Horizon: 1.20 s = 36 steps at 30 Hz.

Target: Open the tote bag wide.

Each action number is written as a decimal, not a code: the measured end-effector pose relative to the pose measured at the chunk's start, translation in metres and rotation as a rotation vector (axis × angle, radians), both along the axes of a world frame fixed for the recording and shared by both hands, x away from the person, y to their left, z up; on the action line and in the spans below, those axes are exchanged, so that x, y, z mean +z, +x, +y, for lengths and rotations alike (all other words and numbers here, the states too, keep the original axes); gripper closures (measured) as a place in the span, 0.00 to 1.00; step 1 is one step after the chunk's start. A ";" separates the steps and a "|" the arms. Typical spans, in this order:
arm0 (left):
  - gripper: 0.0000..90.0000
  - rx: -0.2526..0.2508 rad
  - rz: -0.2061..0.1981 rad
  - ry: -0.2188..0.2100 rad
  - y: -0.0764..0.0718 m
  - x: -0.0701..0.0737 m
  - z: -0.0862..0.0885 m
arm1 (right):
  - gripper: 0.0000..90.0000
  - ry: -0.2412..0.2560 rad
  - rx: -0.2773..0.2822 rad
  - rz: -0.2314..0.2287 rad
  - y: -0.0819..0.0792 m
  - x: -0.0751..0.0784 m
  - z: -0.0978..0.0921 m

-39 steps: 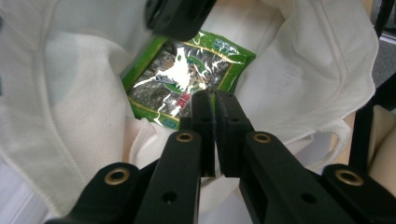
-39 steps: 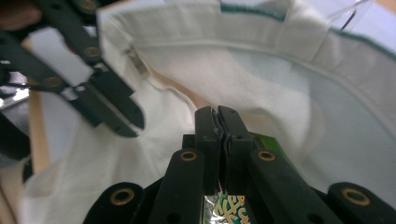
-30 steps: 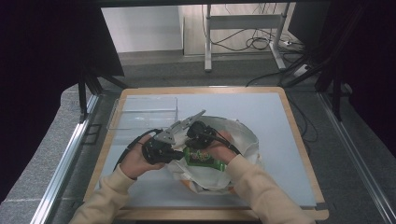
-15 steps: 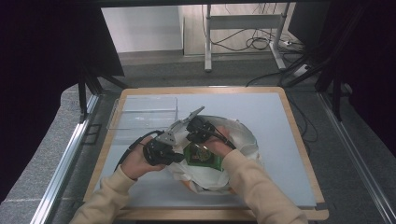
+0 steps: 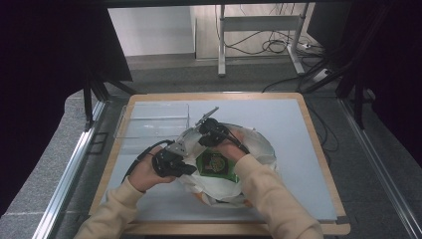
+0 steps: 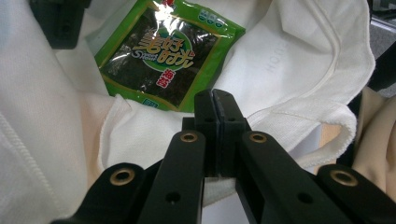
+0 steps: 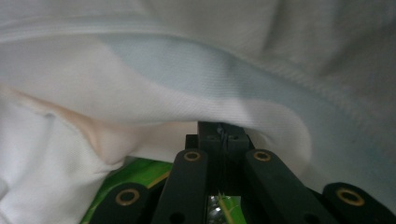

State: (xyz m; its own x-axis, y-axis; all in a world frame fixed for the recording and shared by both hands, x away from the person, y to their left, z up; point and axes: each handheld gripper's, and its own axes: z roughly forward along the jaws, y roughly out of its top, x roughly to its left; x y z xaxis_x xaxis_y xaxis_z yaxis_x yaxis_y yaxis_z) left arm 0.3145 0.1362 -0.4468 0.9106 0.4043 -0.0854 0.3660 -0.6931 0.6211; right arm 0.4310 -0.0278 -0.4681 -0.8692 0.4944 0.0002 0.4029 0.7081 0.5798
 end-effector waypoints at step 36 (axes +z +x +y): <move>1.00 -0.008 0.034 0.023 0.001 -0.006 -0.001 | 0.97 -0.168 -0.042 0.016 -0.032 0.019 -0.073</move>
